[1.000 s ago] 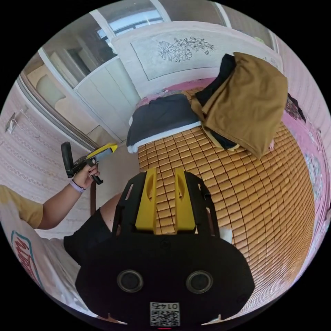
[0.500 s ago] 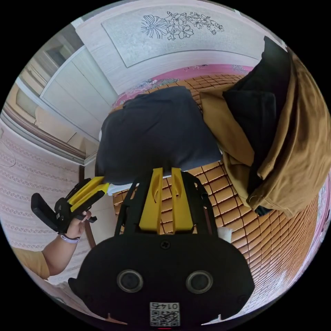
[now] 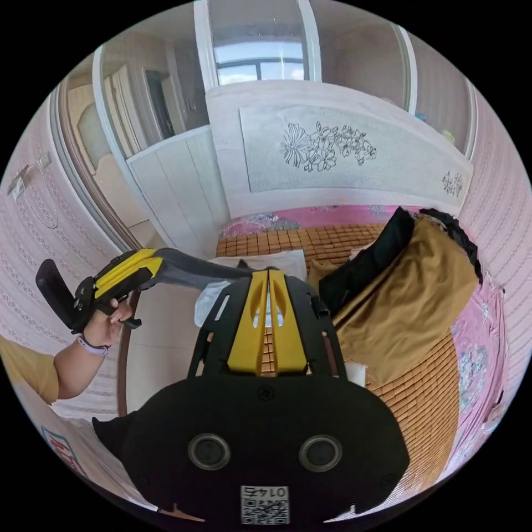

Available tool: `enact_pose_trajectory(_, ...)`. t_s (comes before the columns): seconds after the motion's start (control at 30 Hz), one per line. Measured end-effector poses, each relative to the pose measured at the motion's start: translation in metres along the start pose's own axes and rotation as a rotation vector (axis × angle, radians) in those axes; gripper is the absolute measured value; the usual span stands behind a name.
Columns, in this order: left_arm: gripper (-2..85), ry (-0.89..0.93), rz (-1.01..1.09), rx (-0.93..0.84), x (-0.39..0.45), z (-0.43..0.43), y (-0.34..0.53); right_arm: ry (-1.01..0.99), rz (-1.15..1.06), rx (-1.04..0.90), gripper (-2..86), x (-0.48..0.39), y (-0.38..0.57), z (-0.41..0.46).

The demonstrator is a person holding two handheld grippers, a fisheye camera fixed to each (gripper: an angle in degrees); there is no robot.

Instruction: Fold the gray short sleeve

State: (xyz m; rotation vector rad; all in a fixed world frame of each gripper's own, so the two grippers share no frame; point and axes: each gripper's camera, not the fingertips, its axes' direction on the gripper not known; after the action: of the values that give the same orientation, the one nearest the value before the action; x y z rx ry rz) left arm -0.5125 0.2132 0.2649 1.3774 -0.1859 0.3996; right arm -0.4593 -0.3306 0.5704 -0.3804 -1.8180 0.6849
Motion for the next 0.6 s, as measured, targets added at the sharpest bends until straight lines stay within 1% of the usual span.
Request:
enact_pose_trajectory(0.1,-0.1,0.072,0.027,0.068,0.022,-0.025,-0.037,0.041,0.015,0.071,-0.3,0.005,0.003,-0.059)
enact_pose_trajectory(0.23,0.0,0.154,0.071,0.115,0.057,-0.052,-0.064,0.068,0.041,0.147,-0.2,0.014,0.028,-0.142)
enact_pose_trajectory(0.33,0.4,0.285,0.105,0.174,0.096,-0.077,-0.076,0.085,0.055,0.232,-0.2,0.017,0.069,-0.212)
enact_pose_trajectory(0.4,1.5,0.502,0.186,0.206,0.143,-0.099,-0.076,0.092,0.081,0.284,0.0,0.023,0.108,-0.255)
enact_pose_trajectory(0.47,3.0,0.638,0.229,0.212,0.185,-0.111,-0.061,0.128,0.081,0.346,0.3,0.028,0.181,-0.306)
enact_pose_trajectory(0.5,3.8,0.722,0.219,0.197,0.213,-0.116,-0.046,0.138,0.084,0.357,0.4,0.028,0.203,-0.317)
enact_pose_trajectory(0.53,4.2,0.77,0.212,0.182,0.227,-0.117,-0.036,0.155,0.126,0.358,0.9,0.031,0.247,-0.334)
enact_pose_trajectory(0.57,4.6,0.871,0.204,0.129,0.257,-0.116,-0.014,0.175,0.205,0.337,1.5,0.037,0.292,-0.346)
enact_pose_trajectory(0.6,4.9,0.956,0.222,0.046,0.285,-0.111,0.008,0.192,0.257,0.321,1.9,0.041,0.316,-0.35)
